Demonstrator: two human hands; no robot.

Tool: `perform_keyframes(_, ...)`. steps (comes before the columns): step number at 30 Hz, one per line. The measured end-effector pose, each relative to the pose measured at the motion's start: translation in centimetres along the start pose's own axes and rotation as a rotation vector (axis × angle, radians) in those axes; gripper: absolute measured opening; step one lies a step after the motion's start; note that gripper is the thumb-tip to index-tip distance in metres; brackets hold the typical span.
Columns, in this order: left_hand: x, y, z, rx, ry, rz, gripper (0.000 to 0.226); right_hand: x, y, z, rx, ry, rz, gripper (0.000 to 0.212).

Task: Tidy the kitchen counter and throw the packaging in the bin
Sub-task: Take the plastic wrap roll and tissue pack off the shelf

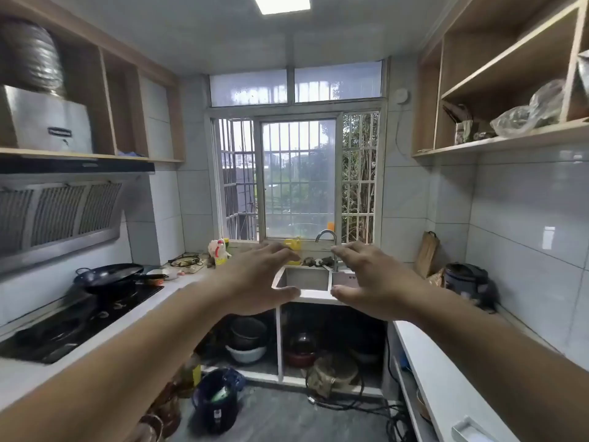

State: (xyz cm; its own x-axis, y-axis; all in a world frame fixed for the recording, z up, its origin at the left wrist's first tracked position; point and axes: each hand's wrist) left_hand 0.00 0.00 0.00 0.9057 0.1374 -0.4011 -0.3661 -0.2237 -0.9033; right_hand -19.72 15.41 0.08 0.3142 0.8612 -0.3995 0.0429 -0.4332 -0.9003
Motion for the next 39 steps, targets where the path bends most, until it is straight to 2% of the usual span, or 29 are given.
perform_keyframes(7,2.0,4.4,-4.3,-0.002,-0.106,-0.06,0.068,-3.8,5.2,-0.9,0.02,-0.005,-0.064,0.082)
perform_keyframes(13,2.1,8.8,-11.7,0.071,-0.101,-0.046,0.067,-9.4,10.8,-3.1,0.008,0.018,-0.042,0.08)
perform_keyframes(23,-1.5,14.5,-23.7,0.127,-0.047,-0.038,0.067,-19.0,18.0,-5.6,0.063,0.107,-0.109,0.078)
perform_keyframes(31,-6.9,19.2,-27.1,0.167,-0.017,-0.034,0.067,-24.6,21.3,-2.1,0.069,0.133,-0.103,0.076)
perform_keyframes(39,-13.3,21.8,-29.0,0.089,-0.05,-0.077,0.064,-30.5,24.2,3.6,-0.006,0.1,-0.096,0.075)
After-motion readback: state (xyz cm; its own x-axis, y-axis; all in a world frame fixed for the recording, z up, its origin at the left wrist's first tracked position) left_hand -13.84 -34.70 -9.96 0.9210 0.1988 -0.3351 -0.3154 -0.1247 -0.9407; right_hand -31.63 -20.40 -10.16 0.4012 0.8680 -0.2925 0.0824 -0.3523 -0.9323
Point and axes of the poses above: each hand's wrist, its own x-axis away from the middle knuckle, its own y-axis out of the palm, z = x × y, and after that the axes turned 12 degrees about y, right-handed
